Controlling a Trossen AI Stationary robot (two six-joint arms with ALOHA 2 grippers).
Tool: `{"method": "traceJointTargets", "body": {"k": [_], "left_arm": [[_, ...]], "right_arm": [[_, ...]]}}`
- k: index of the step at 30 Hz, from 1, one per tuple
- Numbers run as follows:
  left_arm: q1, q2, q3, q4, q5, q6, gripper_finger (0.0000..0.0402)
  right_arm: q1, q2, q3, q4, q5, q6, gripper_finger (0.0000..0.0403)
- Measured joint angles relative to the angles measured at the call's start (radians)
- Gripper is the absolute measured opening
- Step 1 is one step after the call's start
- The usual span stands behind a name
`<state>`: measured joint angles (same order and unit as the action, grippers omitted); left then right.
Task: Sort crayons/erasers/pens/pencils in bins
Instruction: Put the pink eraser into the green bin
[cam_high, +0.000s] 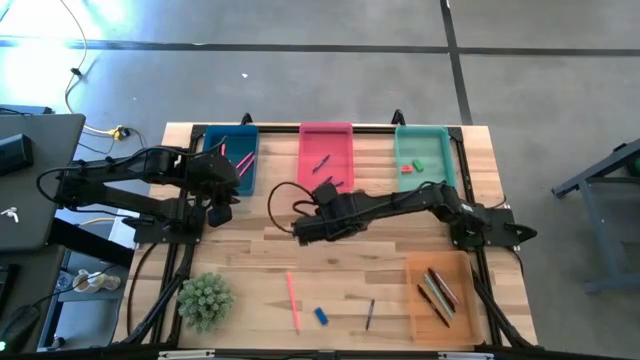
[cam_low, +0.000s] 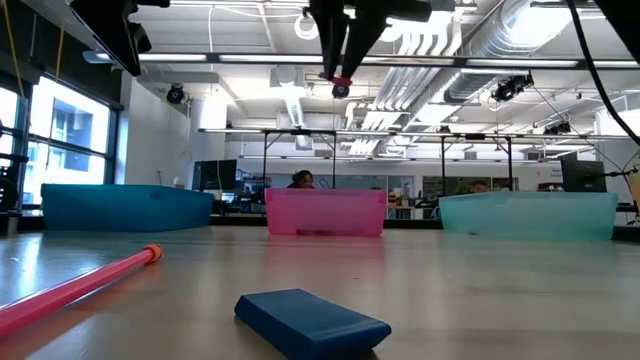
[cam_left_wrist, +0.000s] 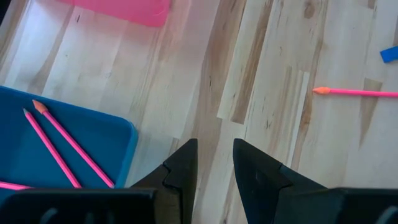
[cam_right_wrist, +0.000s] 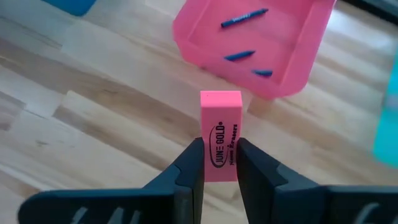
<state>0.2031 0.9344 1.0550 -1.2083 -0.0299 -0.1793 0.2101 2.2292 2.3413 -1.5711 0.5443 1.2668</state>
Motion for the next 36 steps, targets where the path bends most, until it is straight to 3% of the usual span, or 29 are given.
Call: {"method": "traceJointTargets", "body": {"k": [7, 18, 22, 28, 36], "left_arm": [[0.0, 0.0, 0.0, 0.0, 0.0, -0.001, 0.009], [0.0, 0.0, 0.0, 0.002, -0.009, -0.001, 0.009], [0.0, 0.0, 0.0, 0.003, -0.011, -0.01, 0.009], [0.0, 0.0, 0.0, 0.012, -0.011, -0.004, 0.009], [0.0, 0.002, 0.0, 0.122, -0.011, -0.004, 0.009]], "right_arm": [[-0.098, -0.01, -0.001, 0.0, -0.003, -0.219, 0.0064], [-0.207, -0.129, -0.036, 0.003, 0.006, -0.486, 0.0064], [-0.226, -0.254, -0.253, 0.0, 0.019, -0.459, 0.0064], [-0.242, -0.512, -0.612, 0.01, 0.024, -0.286, 0.0064], [-0.273, -0.807, -0.938, 0.086, 0.021, -0.189, 0.0064]]}}
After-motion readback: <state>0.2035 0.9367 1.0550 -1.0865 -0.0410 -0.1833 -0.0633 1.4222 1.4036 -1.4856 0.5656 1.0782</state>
